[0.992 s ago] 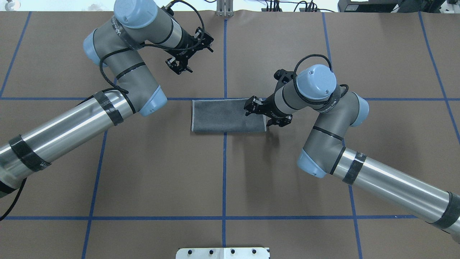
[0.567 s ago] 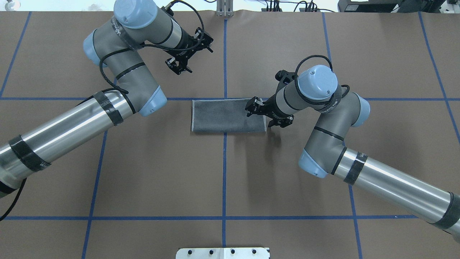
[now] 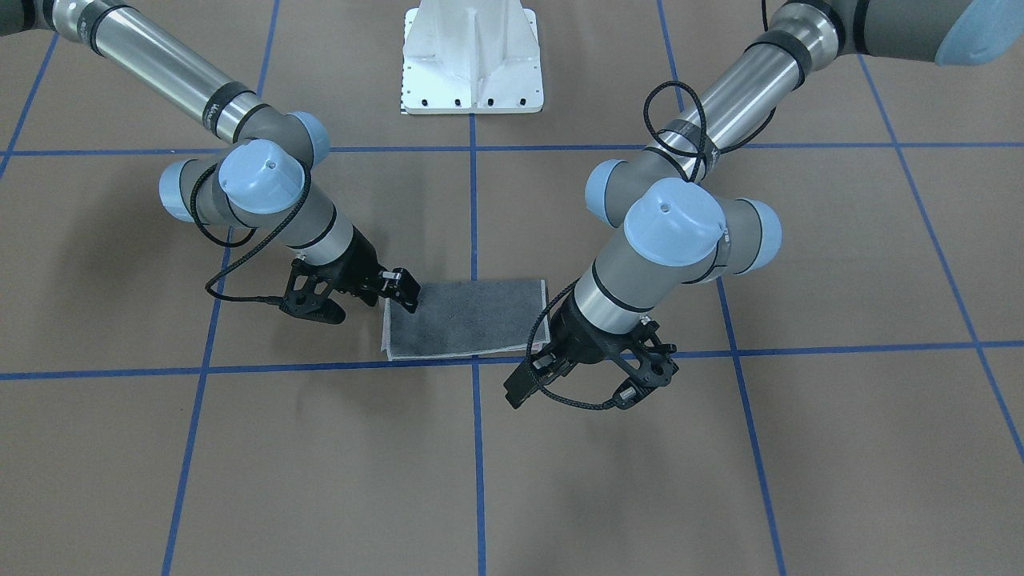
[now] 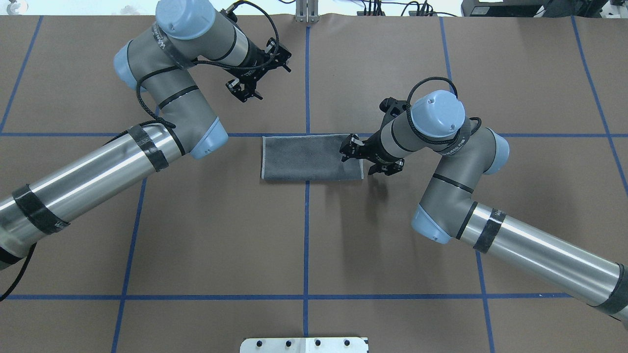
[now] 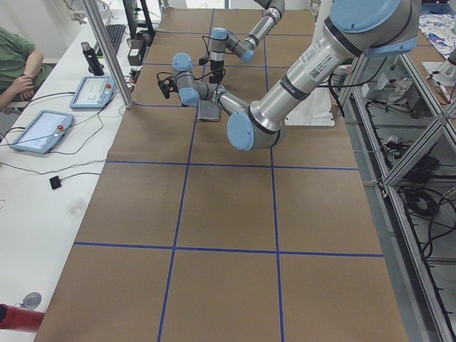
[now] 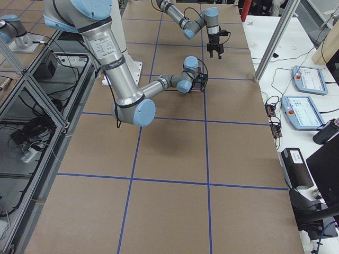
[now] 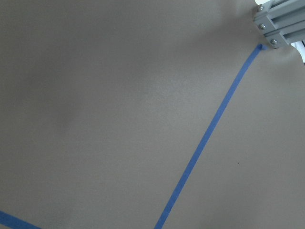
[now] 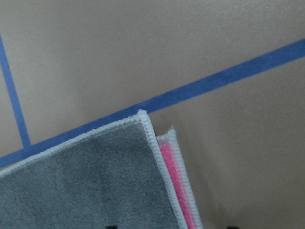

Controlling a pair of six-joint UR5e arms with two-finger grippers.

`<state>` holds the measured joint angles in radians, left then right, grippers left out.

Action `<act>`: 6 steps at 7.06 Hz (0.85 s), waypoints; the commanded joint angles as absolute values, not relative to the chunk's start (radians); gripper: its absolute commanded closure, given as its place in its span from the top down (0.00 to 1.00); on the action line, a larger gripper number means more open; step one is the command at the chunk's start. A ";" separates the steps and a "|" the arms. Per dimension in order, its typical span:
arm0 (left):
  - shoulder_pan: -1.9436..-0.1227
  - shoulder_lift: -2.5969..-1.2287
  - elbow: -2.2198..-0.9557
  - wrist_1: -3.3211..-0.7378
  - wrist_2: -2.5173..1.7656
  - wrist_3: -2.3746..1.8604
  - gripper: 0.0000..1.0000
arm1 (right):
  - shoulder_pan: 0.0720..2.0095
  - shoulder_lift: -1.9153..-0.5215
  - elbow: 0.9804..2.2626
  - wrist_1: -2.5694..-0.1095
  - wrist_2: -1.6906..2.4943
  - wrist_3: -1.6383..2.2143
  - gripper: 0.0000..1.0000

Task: Fold towel twice with both arms
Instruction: 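Grasp the end of the folded strip nearest the right gripper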

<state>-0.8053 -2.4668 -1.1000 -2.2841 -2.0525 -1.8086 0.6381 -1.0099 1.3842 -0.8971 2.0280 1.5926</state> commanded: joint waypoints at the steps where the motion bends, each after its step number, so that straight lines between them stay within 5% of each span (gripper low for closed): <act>1: -0.805 -2.468 -1.101 -2.283 -2.052 -1.809 1.00 | 0.638 -1.011 1.388 -0.894 2.028 1.594 0.23; 2: -0.805 -2.468 -1.101 -2.283 -2.052 -1.809 1.00 | 0.637 -1.014 1.390 -0.894 2.026 1.592 0.01; 6: -0.810 -2.468 -1.101 -2.283 -2.052 -1.809 1.00 | 0.701 -1.017 1.404 -0.899 2.141 1.595 0.00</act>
<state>-0.8082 -2.4682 -1.1014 -2.2826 -2.0524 -1.8086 0.6599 -1.0140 1.4005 -0.8970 2.0716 1.5962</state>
